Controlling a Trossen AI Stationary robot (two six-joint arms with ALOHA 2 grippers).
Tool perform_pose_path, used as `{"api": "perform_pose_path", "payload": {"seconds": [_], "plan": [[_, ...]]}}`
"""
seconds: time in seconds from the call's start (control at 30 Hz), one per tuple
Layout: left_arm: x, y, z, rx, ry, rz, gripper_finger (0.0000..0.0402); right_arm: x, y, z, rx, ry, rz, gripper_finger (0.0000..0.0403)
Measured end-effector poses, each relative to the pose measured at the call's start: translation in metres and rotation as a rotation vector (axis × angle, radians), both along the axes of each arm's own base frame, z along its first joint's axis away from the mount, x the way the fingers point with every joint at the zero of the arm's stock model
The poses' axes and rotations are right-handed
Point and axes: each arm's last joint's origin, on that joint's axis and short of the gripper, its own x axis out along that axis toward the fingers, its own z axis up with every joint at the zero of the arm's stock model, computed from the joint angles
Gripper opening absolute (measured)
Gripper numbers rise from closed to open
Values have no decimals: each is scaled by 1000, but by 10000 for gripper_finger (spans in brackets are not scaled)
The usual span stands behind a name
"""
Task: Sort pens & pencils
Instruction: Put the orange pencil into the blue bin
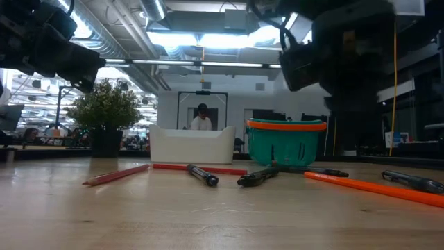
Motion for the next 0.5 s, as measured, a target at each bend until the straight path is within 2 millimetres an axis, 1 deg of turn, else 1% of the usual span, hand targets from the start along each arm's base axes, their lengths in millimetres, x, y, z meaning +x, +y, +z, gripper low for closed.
{"api": "perform_pose_path", "payload": {"seconds": [0.3,0.37,0.5], "plan": [[0,-3,0,31,-3,-28,72,-14,47,3,106,84,-231,67],[0,-3,0,36,-4,-28,72,-15,53,3,110,76,-287,67],[0,-3,0,89,-10,-32,72,-14,56,4,144,80,-386,67]]}}
